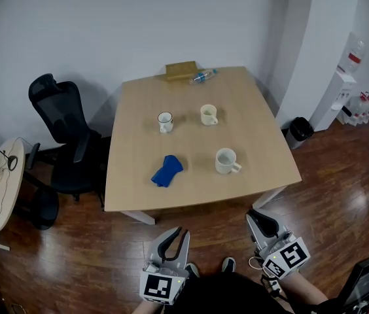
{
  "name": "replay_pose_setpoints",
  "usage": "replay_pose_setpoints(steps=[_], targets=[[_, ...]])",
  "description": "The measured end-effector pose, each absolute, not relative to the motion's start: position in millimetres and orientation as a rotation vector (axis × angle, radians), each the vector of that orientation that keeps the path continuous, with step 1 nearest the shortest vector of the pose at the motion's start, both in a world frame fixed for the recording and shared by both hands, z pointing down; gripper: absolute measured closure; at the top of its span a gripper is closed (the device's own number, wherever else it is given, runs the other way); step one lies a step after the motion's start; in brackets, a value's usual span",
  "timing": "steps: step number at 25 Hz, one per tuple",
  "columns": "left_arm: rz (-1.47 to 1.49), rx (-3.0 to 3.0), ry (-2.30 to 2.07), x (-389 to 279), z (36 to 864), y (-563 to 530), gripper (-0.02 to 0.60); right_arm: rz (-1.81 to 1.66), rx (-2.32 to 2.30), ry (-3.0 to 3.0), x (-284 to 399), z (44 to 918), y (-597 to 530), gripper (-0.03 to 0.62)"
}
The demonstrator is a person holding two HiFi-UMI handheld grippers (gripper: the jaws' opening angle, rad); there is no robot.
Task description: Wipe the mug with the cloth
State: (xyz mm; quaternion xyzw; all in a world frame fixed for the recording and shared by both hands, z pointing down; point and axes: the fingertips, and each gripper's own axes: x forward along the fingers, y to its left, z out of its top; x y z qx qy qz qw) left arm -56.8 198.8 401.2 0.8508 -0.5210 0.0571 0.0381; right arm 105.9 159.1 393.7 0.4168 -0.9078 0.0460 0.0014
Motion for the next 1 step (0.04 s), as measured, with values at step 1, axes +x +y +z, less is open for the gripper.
replay_pose_setpoints(steps=[1], targets=[[0.171, 2.606, -1.601, -54.7, 401.7, 199.9, 0.526, 0.141, 1.306, -2.85, 107.7, 393.9, 160.1, 0.559]])
